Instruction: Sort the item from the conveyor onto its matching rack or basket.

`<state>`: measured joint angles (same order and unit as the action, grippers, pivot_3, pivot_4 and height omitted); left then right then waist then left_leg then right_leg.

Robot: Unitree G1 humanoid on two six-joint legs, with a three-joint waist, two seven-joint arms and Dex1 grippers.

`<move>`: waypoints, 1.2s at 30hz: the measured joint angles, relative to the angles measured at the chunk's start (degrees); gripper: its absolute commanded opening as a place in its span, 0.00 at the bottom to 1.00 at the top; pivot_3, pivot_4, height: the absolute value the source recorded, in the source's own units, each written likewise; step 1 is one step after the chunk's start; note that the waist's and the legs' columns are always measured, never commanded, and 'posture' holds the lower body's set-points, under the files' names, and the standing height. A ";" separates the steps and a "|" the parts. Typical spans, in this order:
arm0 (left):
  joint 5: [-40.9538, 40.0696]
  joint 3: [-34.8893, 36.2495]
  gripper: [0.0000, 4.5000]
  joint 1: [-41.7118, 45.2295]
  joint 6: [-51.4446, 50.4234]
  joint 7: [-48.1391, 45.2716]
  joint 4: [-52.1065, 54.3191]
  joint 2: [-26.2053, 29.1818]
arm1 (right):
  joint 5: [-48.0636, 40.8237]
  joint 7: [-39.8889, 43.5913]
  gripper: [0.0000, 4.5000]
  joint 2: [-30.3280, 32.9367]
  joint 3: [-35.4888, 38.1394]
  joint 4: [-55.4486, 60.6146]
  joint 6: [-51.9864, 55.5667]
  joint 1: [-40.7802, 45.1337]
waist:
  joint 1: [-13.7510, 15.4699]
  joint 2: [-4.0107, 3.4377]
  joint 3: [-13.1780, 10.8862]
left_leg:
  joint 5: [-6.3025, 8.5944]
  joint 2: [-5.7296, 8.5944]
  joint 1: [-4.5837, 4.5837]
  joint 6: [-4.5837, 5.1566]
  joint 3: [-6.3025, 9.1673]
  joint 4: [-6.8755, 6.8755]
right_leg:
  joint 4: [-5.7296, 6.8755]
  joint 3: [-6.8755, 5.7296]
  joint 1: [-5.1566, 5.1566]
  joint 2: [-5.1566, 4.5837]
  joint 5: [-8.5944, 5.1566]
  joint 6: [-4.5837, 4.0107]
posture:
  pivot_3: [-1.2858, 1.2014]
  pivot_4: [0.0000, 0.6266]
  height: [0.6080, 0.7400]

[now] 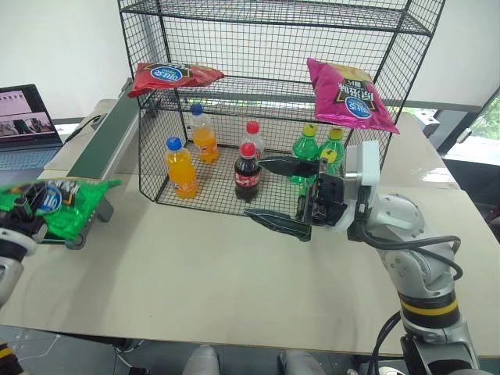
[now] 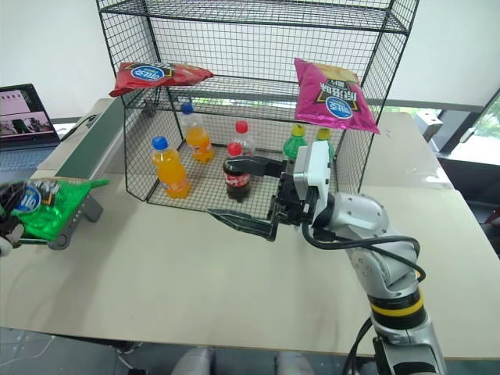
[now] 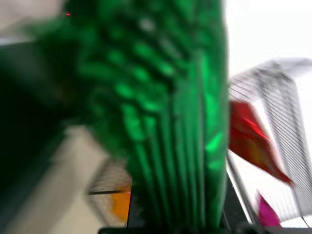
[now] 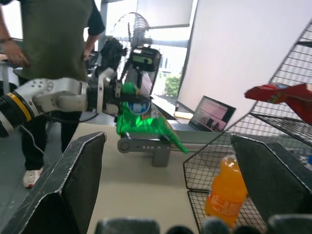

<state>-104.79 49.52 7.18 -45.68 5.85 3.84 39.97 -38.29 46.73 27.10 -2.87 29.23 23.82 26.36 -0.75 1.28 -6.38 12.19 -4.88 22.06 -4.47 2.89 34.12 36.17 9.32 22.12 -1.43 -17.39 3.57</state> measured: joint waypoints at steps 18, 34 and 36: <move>5.96 -33.99 0.02 50.47 -3.27 -12.39 -12.87 -11.28 | 12.45 -25.87 1.00 -4.53 5.18 12.81 -0.58 -4.54 | 0.34 -0.06 -0.04 | -0.16 0.12 0.12 -0.12 0.23 -0.14 | -0.08 -0.16 0.01 0.01 0.02 -0.03 | 0.52 0.24 1.00; 36.03 -34.71 0.02 51.78 10.96 -9.60 -22.84 -33.89 | 18.70 -30.45 1.00 -6.73 4.84 16.06 -2.51 -8.11 | 0.07 -0.21 -0.04 | -0.30 0.12 0.20 0.02 0.24 -0.12 | -0.07 -0.13 -0.02 -0.01 0.01 0.00 | 0.52 0.24 1.00; 34.63 -33.92 0.02 49.33 9.05 -5.06 -19.92 -35.92 | 18.72 -30.41 1.00 -6.73 5.10 16.06 -2.51 -8.41 | 0.14 -0.18 -0.07 | -0.30 0.13 0.24 0.02 0.26 -0.03 | -0.06 -0.13 -0.01 -0.01 0.02 0.02 | 0.52 0.24 1.00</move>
<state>-70.16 15.59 56.51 -36.63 0.79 -16.07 4.06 -19.57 16.32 20.37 2.23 45.29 21.30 17.95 -0.61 1.09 -6.44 11.89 -4.75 22.30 -4.45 3.15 34.10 36.11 9.19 22.12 -1.44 -17.37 3.59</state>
